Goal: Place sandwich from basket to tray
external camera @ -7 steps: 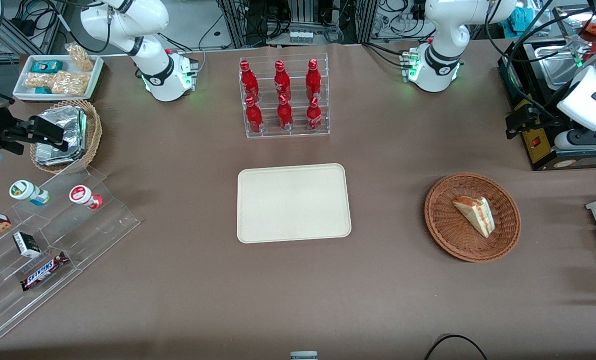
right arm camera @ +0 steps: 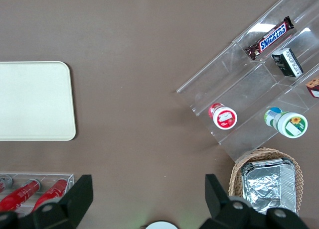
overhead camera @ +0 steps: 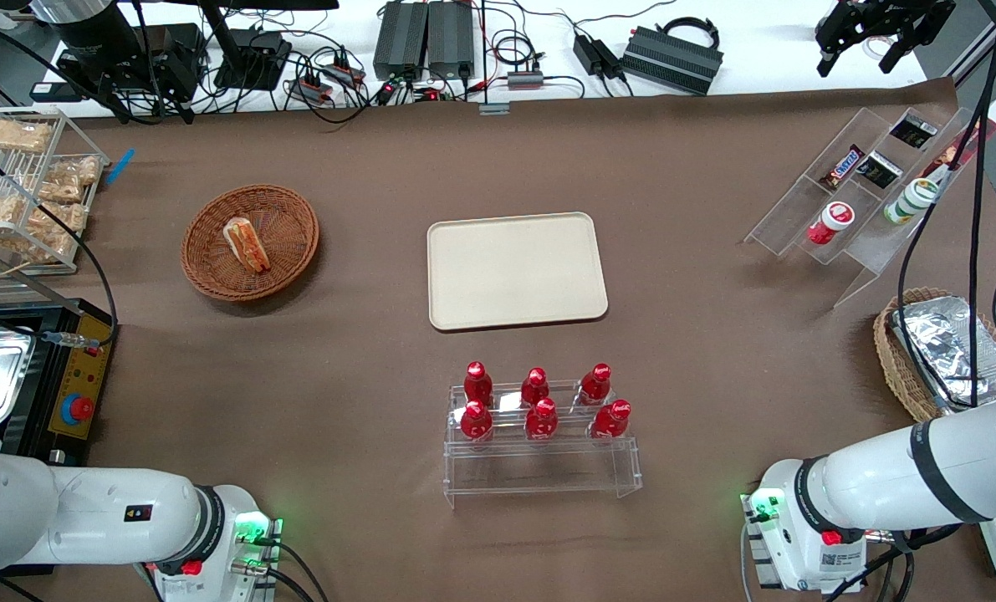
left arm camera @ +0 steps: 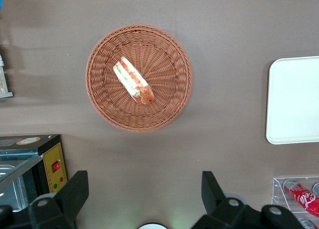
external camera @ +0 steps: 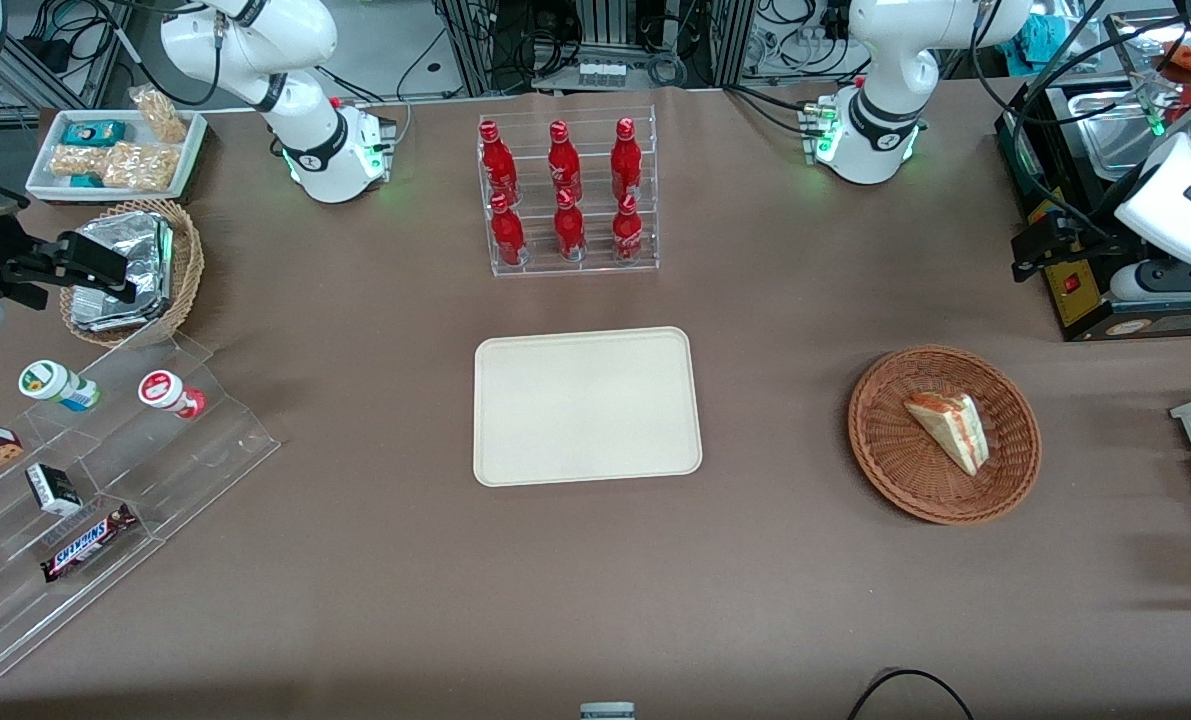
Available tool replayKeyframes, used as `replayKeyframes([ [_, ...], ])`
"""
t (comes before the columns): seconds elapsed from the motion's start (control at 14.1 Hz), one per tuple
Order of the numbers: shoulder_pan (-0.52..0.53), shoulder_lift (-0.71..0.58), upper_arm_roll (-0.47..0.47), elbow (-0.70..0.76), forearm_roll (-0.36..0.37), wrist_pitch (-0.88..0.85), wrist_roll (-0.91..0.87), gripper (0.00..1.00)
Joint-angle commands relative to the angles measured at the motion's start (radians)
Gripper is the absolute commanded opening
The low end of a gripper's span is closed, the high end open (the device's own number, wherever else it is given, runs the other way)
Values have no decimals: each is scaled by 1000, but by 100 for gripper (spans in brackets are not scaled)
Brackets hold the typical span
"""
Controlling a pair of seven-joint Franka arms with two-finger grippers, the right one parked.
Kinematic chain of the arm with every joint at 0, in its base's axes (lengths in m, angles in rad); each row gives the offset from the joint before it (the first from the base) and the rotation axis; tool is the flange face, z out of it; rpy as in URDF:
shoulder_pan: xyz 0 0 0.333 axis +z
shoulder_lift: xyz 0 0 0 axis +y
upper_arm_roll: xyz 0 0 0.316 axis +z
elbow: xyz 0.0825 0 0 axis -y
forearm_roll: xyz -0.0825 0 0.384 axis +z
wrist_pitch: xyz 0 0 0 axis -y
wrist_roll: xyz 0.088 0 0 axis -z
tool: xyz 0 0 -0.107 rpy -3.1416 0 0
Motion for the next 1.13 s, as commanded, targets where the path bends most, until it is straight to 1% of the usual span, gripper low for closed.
replayKeyframes([
  [0.0,-5,-2,4,2,-4,2,-9,100],
  [0.42,-7,1,2,-19,-4,2,-7,100],
  [0.71,1,58,5,-79,-1,44,-7,100],
  [0.92,7,64,11,-217,12,220,-6,100],
  [1.06,50,66,10,-339,12,396,-6,100],
])
